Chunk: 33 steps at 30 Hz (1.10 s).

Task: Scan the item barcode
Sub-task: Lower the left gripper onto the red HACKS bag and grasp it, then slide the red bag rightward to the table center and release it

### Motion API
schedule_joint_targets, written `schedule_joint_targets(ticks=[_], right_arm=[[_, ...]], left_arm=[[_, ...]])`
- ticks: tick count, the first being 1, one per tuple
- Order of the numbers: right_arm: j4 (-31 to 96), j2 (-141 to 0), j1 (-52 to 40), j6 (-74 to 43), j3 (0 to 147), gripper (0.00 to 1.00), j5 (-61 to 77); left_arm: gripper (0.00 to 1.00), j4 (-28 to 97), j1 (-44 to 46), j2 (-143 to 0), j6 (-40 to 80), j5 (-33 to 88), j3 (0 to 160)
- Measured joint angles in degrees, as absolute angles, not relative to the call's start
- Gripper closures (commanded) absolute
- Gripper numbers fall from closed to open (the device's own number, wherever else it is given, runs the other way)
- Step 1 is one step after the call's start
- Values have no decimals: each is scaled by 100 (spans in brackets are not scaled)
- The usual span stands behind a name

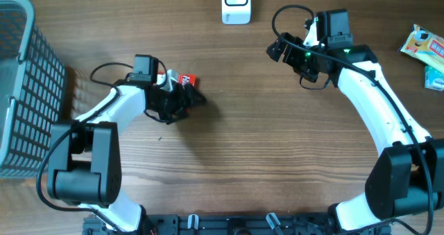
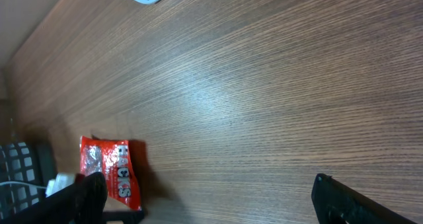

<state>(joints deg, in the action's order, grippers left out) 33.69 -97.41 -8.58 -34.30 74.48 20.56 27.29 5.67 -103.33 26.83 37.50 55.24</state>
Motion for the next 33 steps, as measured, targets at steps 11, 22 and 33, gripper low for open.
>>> schedule_joint_targets(ticks=[11,22,33], right_arm=[[3369,-9741,-858,-3433,7448,0,2056],[3371,-9741,-858,-3433,7448,0,2056],[3371,-9741,-858,-3430,7448,0,2056]], left_arm=[[0,4248,657,-8700,3277,349,6812],[2,3205,440,-10108,3900,-1925,6799],[0,3089,368,-10709,4274,-1844,6788]])
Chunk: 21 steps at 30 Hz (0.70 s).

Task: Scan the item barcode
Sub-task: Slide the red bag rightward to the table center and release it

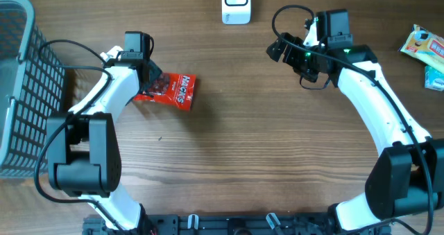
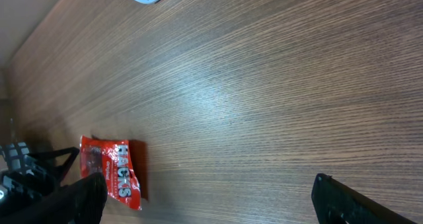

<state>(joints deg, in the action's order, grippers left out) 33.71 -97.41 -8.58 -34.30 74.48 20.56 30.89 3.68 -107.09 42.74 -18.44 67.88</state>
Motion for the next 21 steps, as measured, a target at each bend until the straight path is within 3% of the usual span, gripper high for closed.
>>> schedule_joint_targets(ticks=[6,11,21], right_arm=[[3371,-9741,-858,-3433,7448,0,2056],[3371,-9741,-858,-3433,7448,0,2056],[3371,-9741,-858,-3433,7448,0,2056]], left_arm=[[8,3039,386,-10801,4029,-89,6788],[7,3380,661,-10801,3354,1256,6788],[13,4217,1061,-10634,2930,1835,6766]])
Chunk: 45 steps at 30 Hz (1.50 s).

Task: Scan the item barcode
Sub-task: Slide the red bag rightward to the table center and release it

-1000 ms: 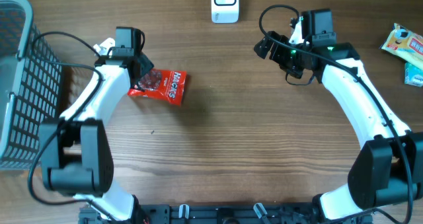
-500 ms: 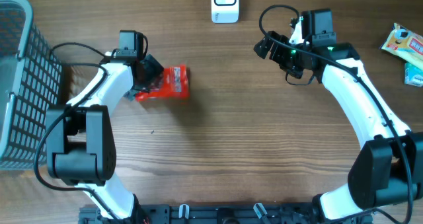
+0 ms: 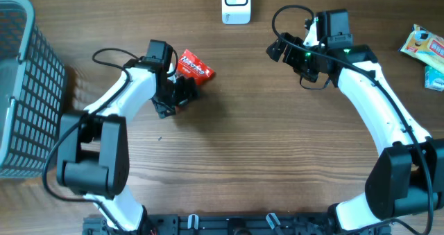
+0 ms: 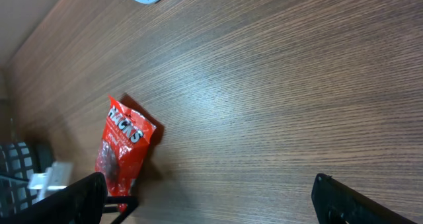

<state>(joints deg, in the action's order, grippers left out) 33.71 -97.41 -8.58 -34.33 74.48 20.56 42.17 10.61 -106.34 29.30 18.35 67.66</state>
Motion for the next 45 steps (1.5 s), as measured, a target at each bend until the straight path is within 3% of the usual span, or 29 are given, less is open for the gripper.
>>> schedule_joint_targets(ticks=[2,4,8,18,22,31,40,43,45], right_arm=[[3371,-9741,-858,-3433,7448,0,2056],[3371,-9741,-858,-3446,7448,0,2056],[3371,-9741,-858,-3448,7448,0,2056],[3376,-9741,-858,-3448,7448,0,2056],[3376,-9741,-858,-3448,7448,0,2056],[3376,-9741,-858,-3448,7448,0,2056],[3376,-9741,-858,-3448,7448,0,2056],[3374,-9741,-858,-3448,7448,0,2056],[3374,-9741,-858,-3448,7448,0,2056]], left_arm=[[18,3929,1059,-10302,2893,1459,6757],[30,3409,1059,-9918,2886,622,6766],[35,2552,1048,-9845,2899,-506,6772],[30,2032,1048,-10759,2945,-1046,6772],[37,2067,1046,-10890,2980,-626,6772],[36,3044,1188,-10890,2775,1785,6781],[36,3507,1855,-10879,2679,2558,6779],[32,3522,1850,-10634,2681,2639,6772],[23,3524,1785,-10112,2676,2676,6772]])
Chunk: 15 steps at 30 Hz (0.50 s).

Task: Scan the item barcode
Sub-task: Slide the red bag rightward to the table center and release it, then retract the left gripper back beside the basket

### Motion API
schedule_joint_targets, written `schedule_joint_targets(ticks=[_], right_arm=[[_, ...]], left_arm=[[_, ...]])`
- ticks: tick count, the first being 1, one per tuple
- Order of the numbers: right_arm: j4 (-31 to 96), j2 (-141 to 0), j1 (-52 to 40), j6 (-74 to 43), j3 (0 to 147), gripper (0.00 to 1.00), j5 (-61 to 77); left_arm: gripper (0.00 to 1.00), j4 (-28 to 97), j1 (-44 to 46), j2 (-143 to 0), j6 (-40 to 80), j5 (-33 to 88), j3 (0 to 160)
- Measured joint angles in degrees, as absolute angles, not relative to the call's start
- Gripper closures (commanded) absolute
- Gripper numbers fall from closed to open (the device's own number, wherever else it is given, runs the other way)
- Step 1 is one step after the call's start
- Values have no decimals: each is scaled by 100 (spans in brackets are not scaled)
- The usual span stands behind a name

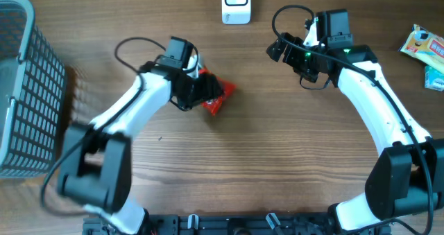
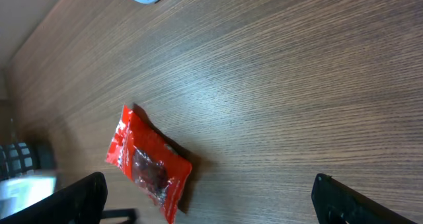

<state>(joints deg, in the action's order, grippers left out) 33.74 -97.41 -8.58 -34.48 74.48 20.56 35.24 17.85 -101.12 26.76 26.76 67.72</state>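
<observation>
A red snack packet (image 1: 218, 98) hangs tilted just above the wooden table, left of centre, with my left gripper (image 1: 200, 89) shut on its left end. In the right wrist view the packet (image 2: 149, 163) shows its clear window and throws a shadow on the wood. The white scanner (image 1: 236, 3) stands at the table's far edge, and its corner shows at the top of the right wrist view. My right gripper (image 1: 278, 50) hovers open and empty right of the scanner, its dark fingers (image 2: 84, 199) spread wide around nothing (image 2: 215, 204).
A grey wire basket (image 1: 21, 89) fills the left edge of the table. Two more snack packets, a yellow and orange one (image 1: 424, 44) and a teal one (image 1: 435, 77), lie at the far right. Cables loop above both wrists.
My left gripper has carried the red packet to the right and nearer the table's front, and the packet has turned so its clear window faces the right wrist camera. The right arm has not moved.
My left gripper first covered the packet left of centre. Then the packet lay flat with the gripper at its left end. Then it was held tilted, farther back and right. Now it is farther right again, near the table's middle. The right arm stayed still throughout.
</observation>
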Motion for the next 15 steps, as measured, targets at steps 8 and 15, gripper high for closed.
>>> schedule_joint_targets(ticks=[8,15], right_arm=[[3371,-9741,-858,-3448,7448,0,2056],[3376,-9741,-858,-3448,7448,0,2056]], left_arm=[[0,3833,945,-7940,2620,1933,6775],[0,4766,-692,-6512,2943,3,6779]])
